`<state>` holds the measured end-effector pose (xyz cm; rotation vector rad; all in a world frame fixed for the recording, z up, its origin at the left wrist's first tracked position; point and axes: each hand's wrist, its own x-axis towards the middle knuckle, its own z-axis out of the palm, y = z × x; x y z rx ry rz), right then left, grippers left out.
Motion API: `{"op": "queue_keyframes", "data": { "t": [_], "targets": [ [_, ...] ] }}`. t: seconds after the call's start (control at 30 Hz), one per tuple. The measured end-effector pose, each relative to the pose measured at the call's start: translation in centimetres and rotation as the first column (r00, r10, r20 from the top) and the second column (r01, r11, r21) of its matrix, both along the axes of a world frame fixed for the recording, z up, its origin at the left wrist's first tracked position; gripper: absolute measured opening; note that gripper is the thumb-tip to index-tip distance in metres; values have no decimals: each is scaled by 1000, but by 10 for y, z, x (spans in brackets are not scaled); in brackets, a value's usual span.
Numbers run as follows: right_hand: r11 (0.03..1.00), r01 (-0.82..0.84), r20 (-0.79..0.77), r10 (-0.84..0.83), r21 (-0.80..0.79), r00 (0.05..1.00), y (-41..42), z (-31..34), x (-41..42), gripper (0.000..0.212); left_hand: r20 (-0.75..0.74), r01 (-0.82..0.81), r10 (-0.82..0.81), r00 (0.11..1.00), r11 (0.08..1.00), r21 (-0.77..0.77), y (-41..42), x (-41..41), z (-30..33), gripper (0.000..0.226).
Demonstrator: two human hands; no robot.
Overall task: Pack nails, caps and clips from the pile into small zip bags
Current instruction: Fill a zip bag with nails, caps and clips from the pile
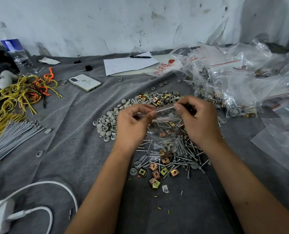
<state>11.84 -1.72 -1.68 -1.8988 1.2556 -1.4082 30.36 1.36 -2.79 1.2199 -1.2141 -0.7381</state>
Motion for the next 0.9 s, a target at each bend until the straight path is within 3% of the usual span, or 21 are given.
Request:
{"op": "queue_keyframes", "data": {
  "t": [0.3, 0.4, 0.53, 0.9],
  "targets": [
    [1000, -6, 50, 5, 26, 999, 0, 0, -1, 7, -213, -19, 23, 977, 1000, 21, -1, 1, -2, 9],
    [999, -12, 48, 10, 34, 999, 0, 0, -1, 7, -222, -2, 2, 975, 1000, -3, 0, 1, -1, 21],
    [999, -6, 85, 2, 37, 996, 0, 0, -1, 8, -218, -12, 12, 976, 1000, -3, 0, 0, -2, 2],
    [997, -41, 148, 31, 67, 989, -2, -2, -2, 14, -178, -34, 39, 983, 999, 31, -1, 2, -1, 22]
  ]
}}
